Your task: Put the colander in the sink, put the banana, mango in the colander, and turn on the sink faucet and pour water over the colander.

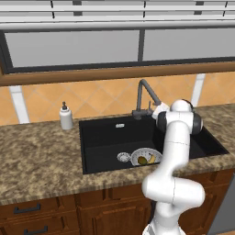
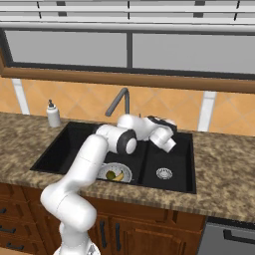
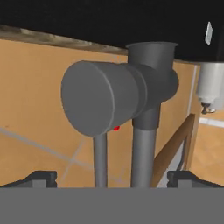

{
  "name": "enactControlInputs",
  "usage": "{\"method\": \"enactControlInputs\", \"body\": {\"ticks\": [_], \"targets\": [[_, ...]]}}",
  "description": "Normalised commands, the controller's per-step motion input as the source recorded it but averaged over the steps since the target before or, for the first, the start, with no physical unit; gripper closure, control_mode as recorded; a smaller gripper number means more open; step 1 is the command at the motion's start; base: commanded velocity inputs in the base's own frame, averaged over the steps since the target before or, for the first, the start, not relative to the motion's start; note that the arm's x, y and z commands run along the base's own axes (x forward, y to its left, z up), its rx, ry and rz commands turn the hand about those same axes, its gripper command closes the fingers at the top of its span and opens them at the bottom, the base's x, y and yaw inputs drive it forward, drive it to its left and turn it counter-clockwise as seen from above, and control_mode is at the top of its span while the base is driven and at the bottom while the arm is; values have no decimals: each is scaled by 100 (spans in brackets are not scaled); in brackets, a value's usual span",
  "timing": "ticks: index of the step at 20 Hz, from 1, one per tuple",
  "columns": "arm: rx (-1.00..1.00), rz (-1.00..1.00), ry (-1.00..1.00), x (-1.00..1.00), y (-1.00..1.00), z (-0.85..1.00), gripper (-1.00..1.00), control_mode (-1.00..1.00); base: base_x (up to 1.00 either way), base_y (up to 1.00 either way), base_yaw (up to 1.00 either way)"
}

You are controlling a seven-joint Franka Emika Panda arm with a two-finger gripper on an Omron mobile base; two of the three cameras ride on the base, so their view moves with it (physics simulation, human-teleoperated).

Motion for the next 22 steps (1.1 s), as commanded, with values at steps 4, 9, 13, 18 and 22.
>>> {"method": "enactControlInputs", "body": {"ticks": [4,9,13,18,22], "targets": [[0,6,0,23,6,6,-100,-100,0,0,0],[0,0,0,28,3,1,-100,-100,0,0,0],[0,0,0,23,8,-1,-100,-100,0,0,0],[0,-6,0,9,6,0,100,-100,0,0,0],[0,-16,0,0,0,1,100,-100,0,0,0]]}}
